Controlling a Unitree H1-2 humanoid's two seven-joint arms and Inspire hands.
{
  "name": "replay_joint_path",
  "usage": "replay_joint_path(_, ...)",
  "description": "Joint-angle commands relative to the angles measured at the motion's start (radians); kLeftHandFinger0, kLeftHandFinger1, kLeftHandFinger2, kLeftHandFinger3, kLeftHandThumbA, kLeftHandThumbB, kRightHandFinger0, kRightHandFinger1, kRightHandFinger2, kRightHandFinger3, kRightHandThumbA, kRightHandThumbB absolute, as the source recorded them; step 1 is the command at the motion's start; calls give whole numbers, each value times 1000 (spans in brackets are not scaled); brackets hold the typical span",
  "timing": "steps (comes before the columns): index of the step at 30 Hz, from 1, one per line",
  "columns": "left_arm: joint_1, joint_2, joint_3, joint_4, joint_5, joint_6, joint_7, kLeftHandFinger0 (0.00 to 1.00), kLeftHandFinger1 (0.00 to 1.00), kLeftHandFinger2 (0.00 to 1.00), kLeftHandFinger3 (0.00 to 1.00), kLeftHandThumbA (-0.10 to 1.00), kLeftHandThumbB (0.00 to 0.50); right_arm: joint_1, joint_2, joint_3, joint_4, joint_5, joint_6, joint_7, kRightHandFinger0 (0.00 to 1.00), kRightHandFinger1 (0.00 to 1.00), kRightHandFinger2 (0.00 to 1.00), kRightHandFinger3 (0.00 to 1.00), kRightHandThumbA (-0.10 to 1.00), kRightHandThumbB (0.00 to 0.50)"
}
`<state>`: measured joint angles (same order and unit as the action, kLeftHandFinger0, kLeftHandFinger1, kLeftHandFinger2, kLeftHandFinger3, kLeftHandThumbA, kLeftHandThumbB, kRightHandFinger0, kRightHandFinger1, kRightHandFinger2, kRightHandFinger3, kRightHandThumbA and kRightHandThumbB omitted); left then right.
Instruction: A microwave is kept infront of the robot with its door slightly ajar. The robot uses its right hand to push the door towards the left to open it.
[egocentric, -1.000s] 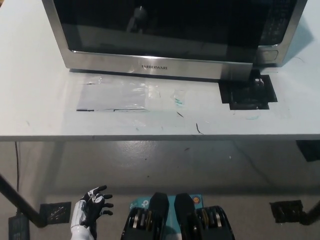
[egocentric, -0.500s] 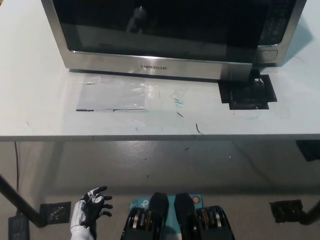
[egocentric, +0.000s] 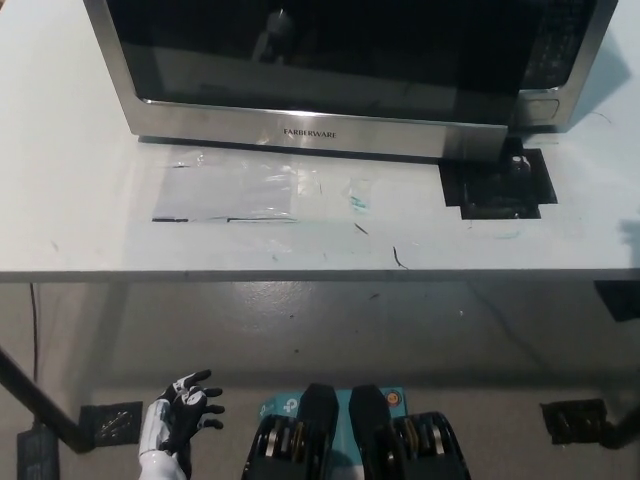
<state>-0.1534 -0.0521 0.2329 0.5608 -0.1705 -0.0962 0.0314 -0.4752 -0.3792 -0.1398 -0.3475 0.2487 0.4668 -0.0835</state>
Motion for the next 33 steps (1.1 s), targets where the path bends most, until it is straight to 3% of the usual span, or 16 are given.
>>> replay_joint_path(1, -16, 4, -4, -14, -8, -26, 5, 322, 354, 428, 535, 190, 33, -110, -1, 17, 82, -4, 3, 2, 382, 527, 582, 808, 282, 100)
replay_joint_path(6, -12, -3, -6, -15, -3, -22, 13, 309, 343, 411, 535, 190, 44, -205, 5, 53, 238, -66, -18, 28, 338, 526, 598, 837, 340, 137)
replay_joint_path(11, -13, -5, -6, -14, -6, -27, 10, 301, 339, 414, 538, 186, 46, -289, 12, 74, 385, -89, -59, 46, 310, 540, 625, 870, 366, 135)
replay_joint_path(14, -13, -7, -3, -22, -7, -13, 15, 292, 329, 403, 538, 177, 51, -336, 16, 100, 490, -117, -83, 54, 384, 613, 697, 923, 351, 131)
replay_joint_path(19, -10, -4, -8, -14, -5, -31, 5, 309, 340, 409, 540, 185, 50, -379, 24, 122, 602, -148, -122, 56, 405, 623, 732, 899, 365, 144)
replay_joint_path(21, -17, -6, -5, -10, -6, -29, 10, 298, 333, 407, 539, 190, 72, -408, 29, 131, 634, -163, -112, 53, 503, 690, 757, 930, 339, 112)
replay_joint_path(24, -17, -6, -5, -10, -4, -27, 15, 279, 324, 400, 533, 191, 65, -427, 34, 133, 663, -170, -120, 55, 549, 723, 772, 945, 331, 107)
replay_joint_path(29, -16, -8, -8, -6, -6, -33, 7, 305, 335, 403, 527, 193, 59, -455, 44, 161, 713, -202, -148, 69, 445, 686, 775, 915, 339, 137)
replay_joint_path(33, -13, -13, -6, -24, -9, -5, 15, 322, 342, 422, 557, 195, 57, -470, 40, 200, 739, -232, -168, 89, 437, 665, 747, 880, 359, 153)
